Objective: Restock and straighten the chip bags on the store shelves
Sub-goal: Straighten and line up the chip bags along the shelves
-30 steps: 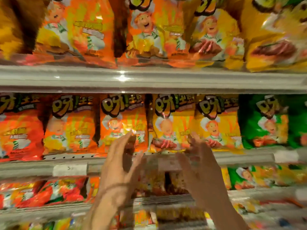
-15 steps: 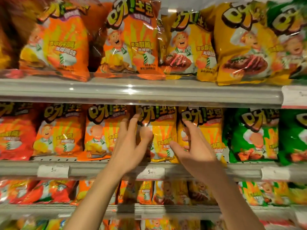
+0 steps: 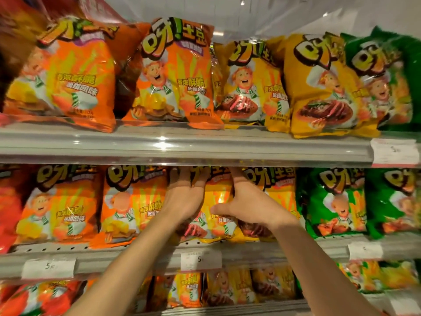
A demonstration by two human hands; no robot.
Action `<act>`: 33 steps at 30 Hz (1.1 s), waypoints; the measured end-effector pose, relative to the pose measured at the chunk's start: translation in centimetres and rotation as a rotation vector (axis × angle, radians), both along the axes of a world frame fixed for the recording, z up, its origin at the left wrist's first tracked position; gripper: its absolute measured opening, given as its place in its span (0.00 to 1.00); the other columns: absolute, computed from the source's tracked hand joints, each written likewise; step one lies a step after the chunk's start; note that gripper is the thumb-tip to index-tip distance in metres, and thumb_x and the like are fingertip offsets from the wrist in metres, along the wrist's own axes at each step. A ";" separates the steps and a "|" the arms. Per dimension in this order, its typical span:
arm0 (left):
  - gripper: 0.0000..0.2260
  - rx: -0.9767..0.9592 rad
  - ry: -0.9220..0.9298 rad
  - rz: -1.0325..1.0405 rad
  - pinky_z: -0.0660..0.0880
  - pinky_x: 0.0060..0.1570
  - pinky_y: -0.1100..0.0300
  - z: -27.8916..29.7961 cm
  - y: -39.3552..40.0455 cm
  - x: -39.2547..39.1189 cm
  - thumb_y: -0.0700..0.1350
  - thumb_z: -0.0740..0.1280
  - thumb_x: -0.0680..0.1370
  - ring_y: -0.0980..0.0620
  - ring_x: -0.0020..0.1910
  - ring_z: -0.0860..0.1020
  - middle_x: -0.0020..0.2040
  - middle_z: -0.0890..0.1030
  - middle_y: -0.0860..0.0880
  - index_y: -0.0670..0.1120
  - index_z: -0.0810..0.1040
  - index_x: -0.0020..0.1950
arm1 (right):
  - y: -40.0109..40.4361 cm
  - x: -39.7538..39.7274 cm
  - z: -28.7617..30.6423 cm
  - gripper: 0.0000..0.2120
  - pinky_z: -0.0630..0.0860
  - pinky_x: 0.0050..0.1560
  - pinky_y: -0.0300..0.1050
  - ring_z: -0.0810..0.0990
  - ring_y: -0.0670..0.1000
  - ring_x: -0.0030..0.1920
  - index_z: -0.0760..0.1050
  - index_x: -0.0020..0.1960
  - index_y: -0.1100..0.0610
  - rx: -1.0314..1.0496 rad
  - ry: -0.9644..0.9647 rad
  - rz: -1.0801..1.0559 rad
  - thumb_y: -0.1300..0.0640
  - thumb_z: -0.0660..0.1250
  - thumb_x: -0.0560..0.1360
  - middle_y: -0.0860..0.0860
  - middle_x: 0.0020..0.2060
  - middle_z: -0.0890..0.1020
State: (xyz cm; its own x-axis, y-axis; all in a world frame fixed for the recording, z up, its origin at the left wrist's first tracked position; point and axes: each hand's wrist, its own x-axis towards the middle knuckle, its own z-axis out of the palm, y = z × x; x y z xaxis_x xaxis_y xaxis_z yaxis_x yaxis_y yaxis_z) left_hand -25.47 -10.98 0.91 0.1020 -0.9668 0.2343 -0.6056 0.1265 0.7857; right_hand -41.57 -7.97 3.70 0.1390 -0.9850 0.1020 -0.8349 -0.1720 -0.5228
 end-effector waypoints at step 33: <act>0.18 -0.496 -0.695 0.128 0.72 0.55 0.44 -2.3 3.0 4.6 0.52 0.56 0.82 0.36 0.55 0.76 0.56 0.80 0.39 0.45 0.79 0.62 | 2.0 0.9 -1.9 0.29 0.61 0.71 0.49 0.63 0.57 0.73 0.57 0.78 0.54 -0.370 0.165 -0.015 0.43 0.58 0.83 0.56 0.70 0.68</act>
